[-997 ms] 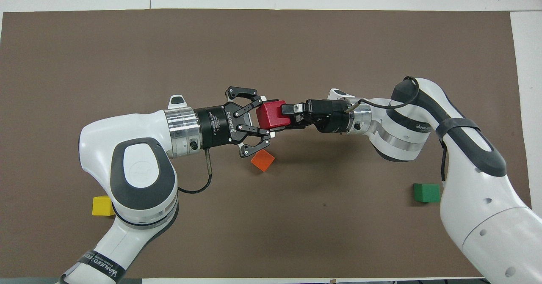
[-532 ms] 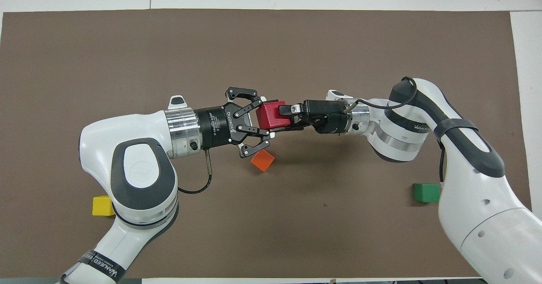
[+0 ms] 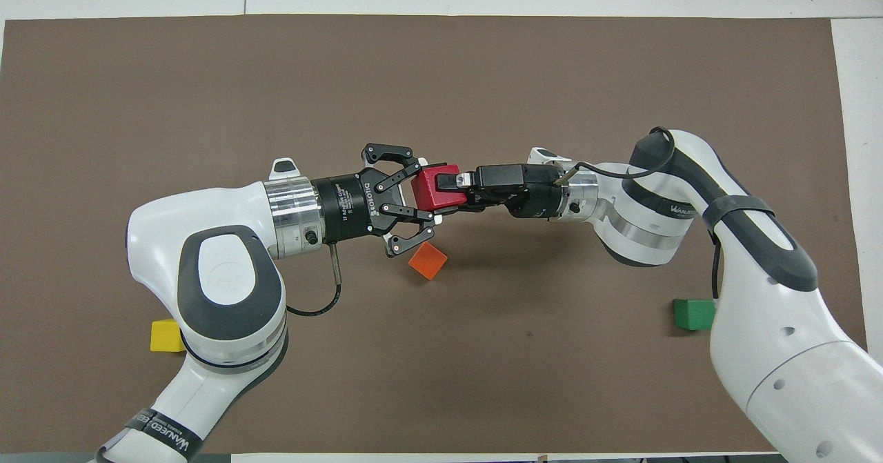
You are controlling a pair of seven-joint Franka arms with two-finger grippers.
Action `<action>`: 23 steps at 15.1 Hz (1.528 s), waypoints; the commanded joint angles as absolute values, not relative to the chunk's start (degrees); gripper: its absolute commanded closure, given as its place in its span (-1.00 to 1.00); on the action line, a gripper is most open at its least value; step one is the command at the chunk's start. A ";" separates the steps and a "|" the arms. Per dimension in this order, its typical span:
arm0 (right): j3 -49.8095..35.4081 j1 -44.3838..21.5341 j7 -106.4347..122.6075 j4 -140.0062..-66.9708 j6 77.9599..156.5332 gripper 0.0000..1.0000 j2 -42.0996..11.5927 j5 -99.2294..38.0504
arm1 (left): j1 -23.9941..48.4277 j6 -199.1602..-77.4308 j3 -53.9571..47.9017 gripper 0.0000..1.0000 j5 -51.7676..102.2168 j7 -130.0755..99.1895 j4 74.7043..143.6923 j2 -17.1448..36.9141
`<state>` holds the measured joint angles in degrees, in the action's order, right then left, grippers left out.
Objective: Transfer red block to right arm and stack on blue block
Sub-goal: 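Open the left gripper and pull it back from the red block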
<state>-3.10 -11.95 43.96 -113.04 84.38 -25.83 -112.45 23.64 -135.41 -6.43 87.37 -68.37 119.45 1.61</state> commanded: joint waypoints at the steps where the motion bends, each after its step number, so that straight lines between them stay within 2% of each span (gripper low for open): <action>1: -3.25 -13.18 42.89 -114.52 86.84 1.00 -24.35 -114.26 | 24.17 -136.06 -6.68 1.00 88.33 -68.55 120.41 0.18; 3: -3.25 -13.18 42.80 -114.52 86.92 1.00 -24.35 -114.26 | 24.26 -136.14 -6.59 1.00 88.33 -68.99 120.41 0.18; 4: -3.25 -13.18 42.80 -114.52 86.84 1.00 -24.35 -114.26 | 24.26 -136.23 -6.59 -0.33 88.33 -69.34 120.41 0.18; 5: -3.25 -13.18 42.80 -114.52 86.92 1.00 -24.35 -114.26 | 24.26 -136.32 -6.59 -0.99 88.33 -69.26 120.32 0.26; 11: -3.25 -13.18 42.80 -114.52 87.98 1.00 -23.99 -114.26 | 22.68 -135.09 -6.42 -1.00 88.24 -67.86 120.76 0.18; 16: -3.25 -13.18 40.45 -114.52 89.99 1.00 -22.34 -114.26 | 14.34 -126.31 -6.33 -1.00 87.72 -60.22 123.39 -0.78; 20: -3.08 -13.18 34.03 -114.26 99.38 1.00 -17.51 -113.29 | 7.48 -117.88 -6.24 -1.00 76.16 -53.19 125.24 -1.93; 23: -2.99 -13.18 24.30 -112.86 114.56 1.00 -11.97 -103.59 | 2.65 -111.20 -6.24 -1.00 60.87 -45.21 124.72 -1.85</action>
